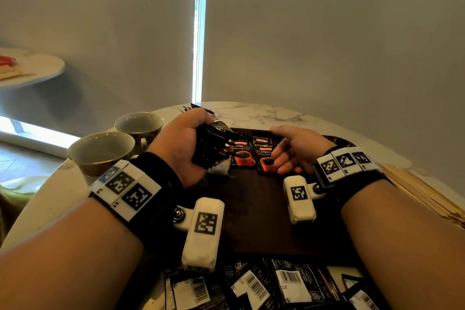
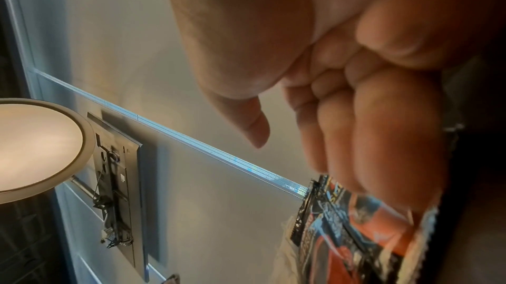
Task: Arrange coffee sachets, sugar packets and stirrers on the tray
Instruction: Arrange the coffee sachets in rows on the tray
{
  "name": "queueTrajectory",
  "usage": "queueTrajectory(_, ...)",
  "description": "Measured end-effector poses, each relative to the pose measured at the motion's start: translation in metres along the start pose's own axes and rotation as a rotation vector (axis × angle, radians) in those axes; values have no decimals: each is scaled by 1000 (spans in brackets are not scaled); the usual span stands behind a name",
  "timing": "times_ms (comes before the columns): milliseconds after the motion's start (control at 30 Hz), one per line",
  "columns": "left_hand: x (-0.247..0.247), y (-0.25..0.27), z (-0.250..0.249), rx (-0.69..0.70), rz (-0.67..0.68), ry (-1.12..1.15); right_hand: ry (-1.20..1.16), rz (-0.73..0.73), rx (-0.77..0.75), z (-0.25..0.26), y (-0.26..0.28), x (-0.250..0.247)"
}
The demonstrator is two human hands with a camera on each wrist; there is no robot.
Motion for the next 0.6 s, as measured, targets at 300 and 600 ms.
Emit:
queueTrajectory(300,1,1,-1,0,-5,0,11,-6,-6,3,0,3)
queueTrajectory(600,3,3,-2,-9,3,8,-18,-39,-80,6,-3,4)
Point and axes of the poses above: each hand's wrist, its own y-axis away from the middle knuckle, its own x-axis out of the palm, z = x × y, the point moved 4 cm from there along -y, towards the middle knuckle, and after that the axes turned 1 degree about -z, right-handed, at the moved point
